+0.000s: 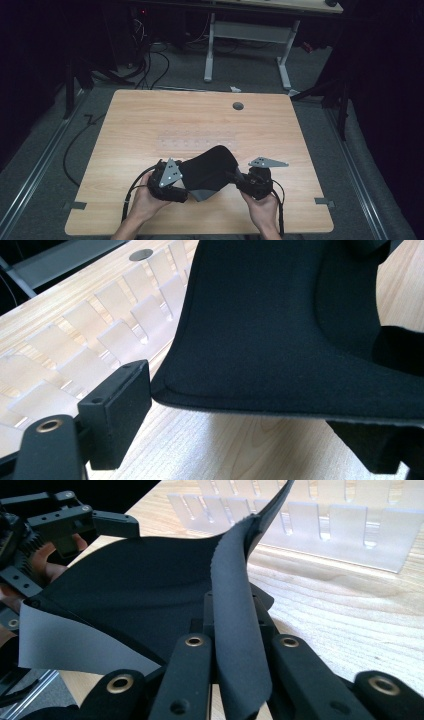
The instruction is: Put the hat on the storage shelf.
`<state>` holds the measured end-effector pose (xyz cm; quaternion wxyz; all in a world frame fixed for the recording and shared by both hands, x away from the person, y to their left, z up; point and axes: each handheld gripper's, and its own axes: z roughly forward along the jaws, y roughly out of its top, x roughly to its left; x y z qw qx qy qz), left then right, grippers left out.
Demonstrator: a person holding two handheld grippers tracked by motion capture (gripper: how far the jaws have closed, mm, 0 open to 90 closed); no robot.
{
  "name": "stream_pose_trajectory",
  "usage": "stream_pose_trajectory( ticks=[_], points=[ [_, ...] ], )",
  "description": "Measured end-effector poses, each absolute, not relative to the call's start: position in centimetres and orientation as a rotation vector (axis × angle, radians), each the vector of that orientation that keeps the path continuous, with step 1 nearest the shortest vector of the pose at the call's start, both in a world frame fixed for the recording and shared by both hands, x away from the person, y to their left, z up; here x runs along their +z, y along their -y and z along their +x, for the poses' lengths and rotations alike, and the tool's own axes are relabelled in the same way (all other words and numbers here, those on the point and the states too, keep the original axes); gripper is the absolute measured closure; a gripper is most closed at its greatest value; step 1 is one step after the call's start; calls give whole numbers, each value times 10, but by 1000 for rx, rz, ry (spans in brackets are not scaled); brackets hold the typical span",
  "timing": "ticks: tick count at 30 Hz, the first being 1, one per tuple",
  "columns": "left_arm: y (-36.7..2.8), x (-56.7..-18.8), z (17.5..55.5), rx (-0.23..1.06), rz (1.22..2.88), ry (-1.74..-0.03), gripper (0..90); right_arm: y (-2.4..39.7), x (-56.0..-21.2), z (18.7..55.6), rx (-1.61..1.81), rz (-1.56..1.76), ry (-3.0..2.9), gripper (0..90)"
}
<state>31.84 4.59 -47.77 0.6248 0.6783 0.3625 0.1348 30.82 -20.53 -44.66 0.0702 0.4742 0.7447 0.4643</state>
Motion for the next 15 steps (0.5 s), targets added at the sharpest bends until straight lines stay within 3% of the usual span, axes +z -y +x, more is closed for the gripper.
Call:
stream_pose_trajectory(
  ticks=[2, 3, 15],
  points=[
    [-45, -478, 318, 301, 1555, -827, 178, 205, -446, 308, 1402, 1412, -2237, 839],
    [-45, -479, 317, 302, 1556, -814, 230, 204, -444, 309, 1409, 1419, -2235, 839],
    [-45, -476, 314, 312, 1552, -789, 370, 199, -443, 312, 1458, 1398, -2233, 839]
  ],
)
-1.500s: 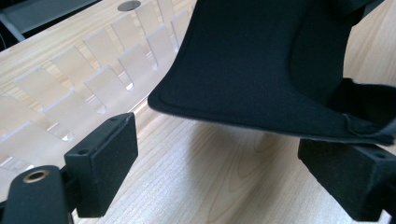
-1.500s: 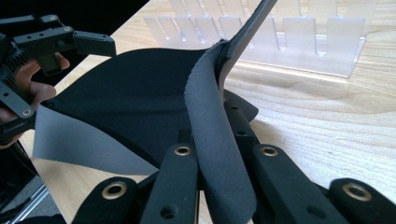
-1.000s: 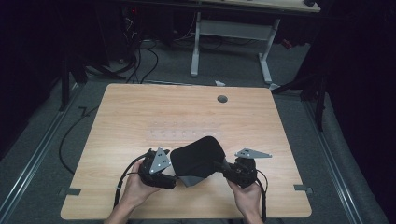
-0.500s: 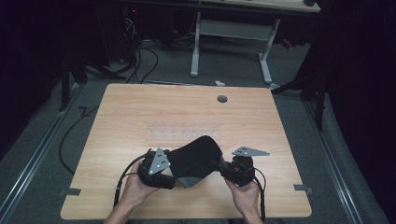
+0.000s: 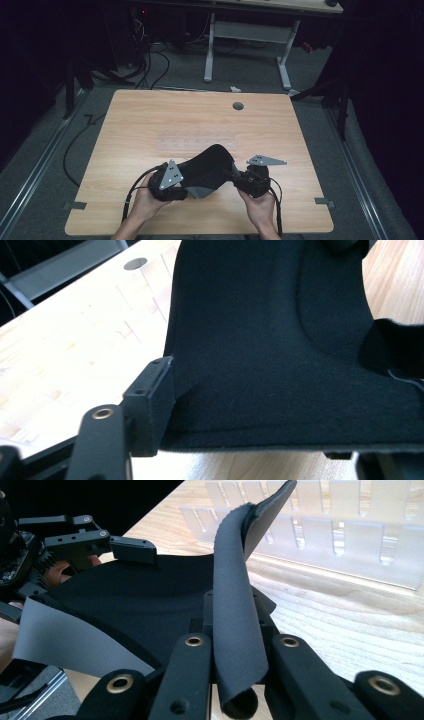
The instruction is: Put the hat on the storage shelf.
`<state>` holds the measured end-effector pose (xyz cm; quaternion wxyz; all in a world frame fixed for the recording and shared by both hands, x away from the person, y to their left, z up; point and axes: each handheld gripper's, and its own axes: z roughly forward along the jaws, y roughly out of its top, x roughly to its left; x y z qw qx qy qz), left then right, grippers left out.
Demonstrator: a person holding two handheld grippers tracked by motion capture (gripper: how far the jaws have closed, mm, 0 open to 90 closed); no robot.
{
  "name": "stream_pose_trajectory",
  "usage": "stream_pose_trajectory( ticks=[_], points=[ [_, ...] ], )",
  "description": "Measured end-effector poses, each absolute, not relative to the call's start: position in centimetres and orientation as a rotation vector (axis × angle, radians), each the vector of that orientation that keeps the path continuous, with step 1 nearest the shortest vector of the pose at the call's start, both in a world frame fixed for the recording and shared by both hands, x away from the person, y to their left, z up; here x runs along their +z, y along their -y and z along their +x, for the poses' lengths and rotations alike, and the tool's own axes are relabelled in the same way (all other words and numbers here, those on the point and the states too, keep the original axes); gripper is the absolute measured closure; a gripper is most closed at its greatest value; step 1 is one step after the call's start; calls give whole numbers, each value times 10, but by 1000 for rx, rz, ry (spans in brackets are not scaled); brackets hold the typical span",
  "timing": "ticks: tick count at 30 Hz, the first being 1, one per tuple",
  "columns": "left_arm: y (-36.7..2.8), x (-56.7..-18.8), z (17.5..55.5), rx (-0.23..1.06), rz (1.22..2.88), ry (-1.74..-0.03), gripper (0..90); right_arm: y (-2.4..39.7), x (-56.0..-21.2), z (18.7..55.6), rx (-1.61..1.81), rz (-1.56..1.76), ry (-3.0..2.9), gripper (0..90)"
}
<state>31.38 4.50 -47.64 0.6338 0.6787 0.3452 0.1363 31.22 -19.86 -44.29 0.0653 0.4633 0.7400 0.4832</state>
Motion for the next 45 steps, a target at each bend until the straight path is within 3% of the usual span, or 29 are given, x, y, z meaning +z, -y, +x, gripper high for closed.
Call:
stream_pose_trajectory(
  ticks=[11, 24, 30, 35, 38, 40, 45],
  points=[
    [-48, -475, 311, 311, 1561, -771, 452, 191, -445, 316, 1493, 1396, -2246, 834],
    [-51, -470, 305, 252, 1613, -729, 677, 192, -450, 320, 1541, 1395, -2258, 805],
    [-49, -467, 303, 178, 1665, -646, 840, 198, -450, 327, 1586, 1414, -2222, 778],
    [-42, -471, 300, 116, 1683, -621, 861, 202, -453, 333, 1585, 1445, -2228, 769],
    [-43, -470, 300, 83, 1679, -624, 863, 203, -453, 335, 1593, 1446, -2212, 730],
    [-43, -469, 299, 68, 1681, -625, 863, 204, -452, 332, 1611, 1419, -2188, 639],
    [-46, -470, 301, 75, 1677, -668, 862, 211, -451, 328, 1609, 1381, -2162, 551]
  ],
)
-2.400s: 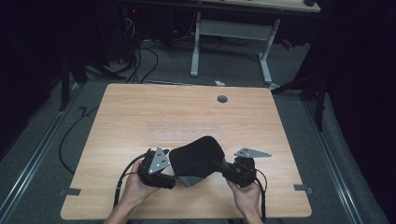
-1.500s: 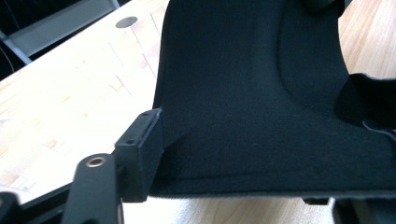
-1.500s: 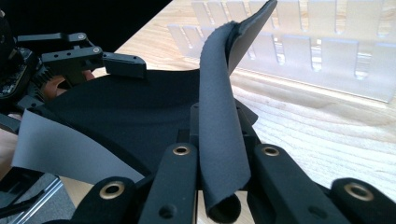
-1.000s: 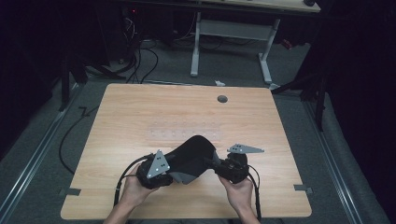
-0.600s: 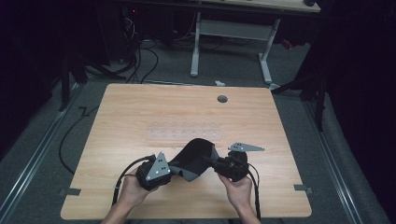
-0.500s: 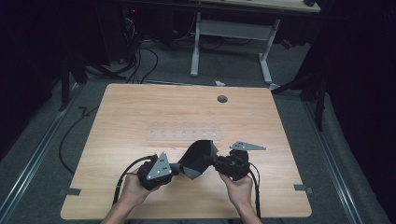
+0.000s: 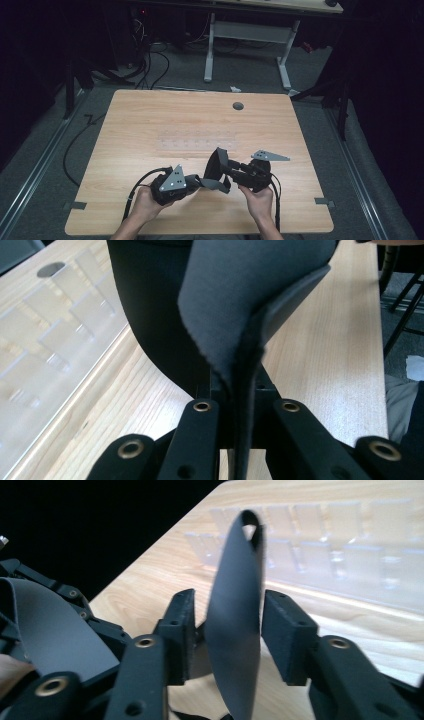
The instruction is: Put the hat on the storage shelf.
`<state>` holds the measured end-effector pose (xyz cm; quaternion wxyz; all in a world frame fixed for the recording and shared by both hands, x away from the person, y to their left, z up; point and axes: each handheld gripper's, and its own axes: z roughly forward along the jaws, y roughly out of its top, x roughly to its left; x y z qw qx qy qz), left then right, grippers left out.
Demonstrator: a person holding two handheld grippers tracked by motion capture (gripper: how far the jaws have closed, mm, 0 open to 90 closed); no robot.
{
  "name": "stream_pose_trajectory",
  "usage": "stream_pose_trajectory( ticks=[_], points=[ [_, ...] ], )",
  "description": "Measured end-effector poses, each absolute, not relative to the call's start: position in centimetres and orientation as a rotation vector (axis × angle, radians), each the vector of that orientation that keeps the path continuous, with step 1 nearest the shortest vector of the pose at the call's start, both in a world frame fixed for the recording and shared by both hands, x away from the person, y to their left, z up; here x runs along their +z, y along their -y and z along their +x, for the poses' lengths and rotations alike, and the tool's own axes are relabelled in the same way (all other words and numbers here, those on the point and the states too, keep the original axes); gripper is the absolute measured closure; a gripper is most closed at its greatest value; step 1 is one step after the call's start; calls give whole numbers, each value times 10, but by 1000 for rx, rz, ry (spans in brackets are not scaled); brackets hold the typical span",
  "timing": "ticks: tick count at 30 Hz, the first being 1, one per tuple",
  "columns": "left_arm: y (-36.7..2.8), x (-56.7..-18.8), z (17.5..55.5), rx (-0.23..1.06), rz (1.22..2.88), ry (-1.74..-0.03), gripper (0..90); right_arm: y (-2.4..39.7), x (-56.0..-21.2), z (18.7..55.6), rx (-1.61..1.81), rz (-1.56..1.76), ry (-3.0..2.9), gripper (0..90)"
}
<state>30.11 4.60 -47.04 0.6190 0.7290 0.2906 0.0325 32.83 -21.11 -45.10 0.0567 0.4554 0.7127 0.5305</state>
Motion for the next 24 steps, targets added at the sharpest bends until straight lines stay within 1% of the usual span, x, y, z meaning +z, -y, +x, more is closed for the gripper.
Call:
stream_pose_trajectory(
  ticks=[3, 4, 7, 13, 14, 21, 24],
  points=[
    [-51, -471, 304, 83, 1657, -708, 862, 224, -454, 322, 1576, 1361, -2114, 510],
    [-52, -471, 304, 84, 1649, -710, 862, 224, -454, 322, 1576, 1361, -2114, 510],
    [-60, -466, 306, 85, 1607, -743, 861, 237, -463, 318, 1507, 1383, -2064, 479],
    [-69, -462, 310, 85, 1561, -780, 861, 248, -479, 317, 1370, 1390, -2025, 466],
    [-73, -460, 312, 89, 1547, -793, 861, 252, -487, 317, 1311, 1399, -2010, 463],
    [-85, -455, 319, 118, 1479, -849, 860, 268, -504, 325, 1172, 1435, -1972, 451],
    [-88, -453, 322, 119, 1459, -871, 860, 272, -506, 327, 1147, 1455, -1957, 444]
  ],
)
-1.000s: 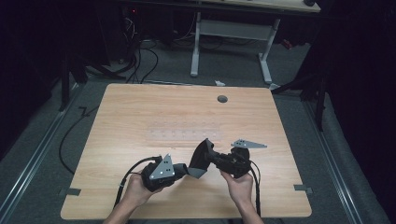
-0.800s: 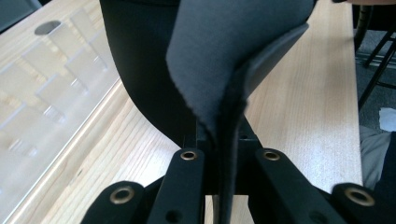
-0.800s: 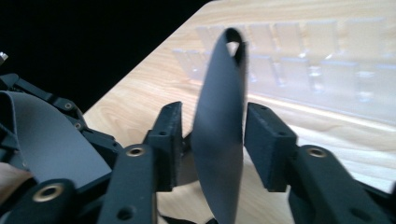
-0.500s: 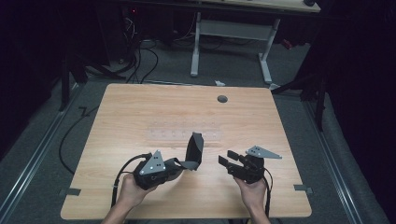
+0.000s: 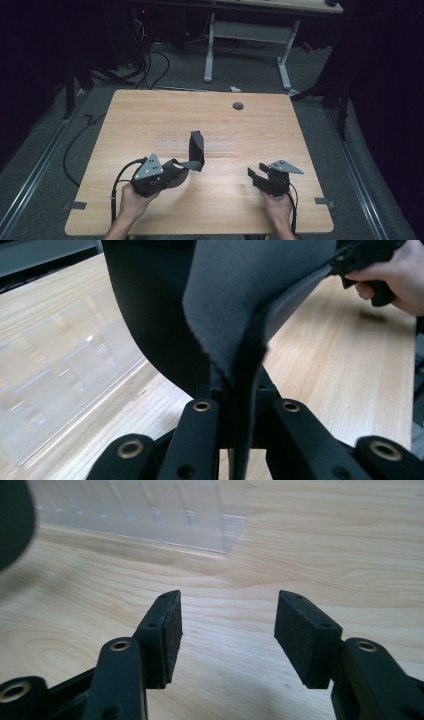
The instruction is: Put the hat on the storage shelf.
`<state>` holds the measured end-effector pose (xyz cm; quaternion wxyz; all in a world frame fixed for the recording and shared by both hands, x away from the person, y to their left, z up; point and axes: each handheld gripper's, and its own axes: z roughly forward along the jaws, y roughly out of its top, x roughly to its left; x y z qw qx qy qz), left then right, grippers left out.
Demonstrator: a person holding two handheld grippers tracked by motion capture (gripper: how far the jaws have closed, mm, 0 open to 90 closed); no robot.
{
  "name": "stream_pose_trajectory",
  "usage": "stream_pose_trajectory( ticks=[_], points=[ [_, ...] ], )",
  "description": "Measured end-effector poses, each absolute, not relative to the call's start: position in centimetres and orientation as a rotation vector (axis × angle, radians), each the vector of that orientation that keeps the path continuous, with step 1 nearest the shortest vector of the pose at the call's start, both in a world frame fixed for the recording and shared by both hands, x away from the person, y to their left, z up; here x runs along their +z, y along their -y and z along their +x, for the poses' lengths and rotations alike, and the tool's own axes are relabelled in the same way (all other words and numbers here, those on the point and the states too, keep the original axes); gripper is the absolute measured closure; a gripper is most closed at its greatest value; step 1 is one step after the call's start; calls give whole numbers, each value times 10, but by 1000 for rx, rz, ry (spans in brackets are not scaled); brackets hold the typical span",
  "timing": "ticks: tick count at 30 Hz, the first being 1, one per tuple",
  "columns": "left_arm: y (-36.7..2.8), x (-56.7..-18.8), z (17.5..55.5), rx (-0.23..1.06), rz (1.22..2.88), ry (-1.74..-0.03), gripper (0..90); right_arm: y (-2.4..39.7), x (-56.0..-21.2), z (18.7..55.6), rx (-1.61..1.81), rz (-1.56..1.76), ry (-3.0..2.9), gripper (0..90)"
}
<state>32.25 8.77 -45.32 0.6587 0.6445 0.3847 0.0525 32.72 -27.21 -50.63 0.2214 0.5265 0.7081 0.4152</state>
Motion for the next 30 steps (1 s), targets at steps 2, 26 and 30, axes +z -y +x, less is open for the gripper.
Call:
stream_pose_trajectory(
  ticks=[2, 26, 30],
  points=[
    [-90, -452, 325, 122, 1449, -878, 860, 276, -509, 330, 1092, 1465, -1942, 442],
    [-104, -432, 359, 230, 1319, -948, 860, 302, -531, 347, 817, 1574, -1921, 406],
    [-106, -427, 363, 244, 1291, -948, 860, 302, -531, 348, 816, 1570, -1923, 405]
  ],
)
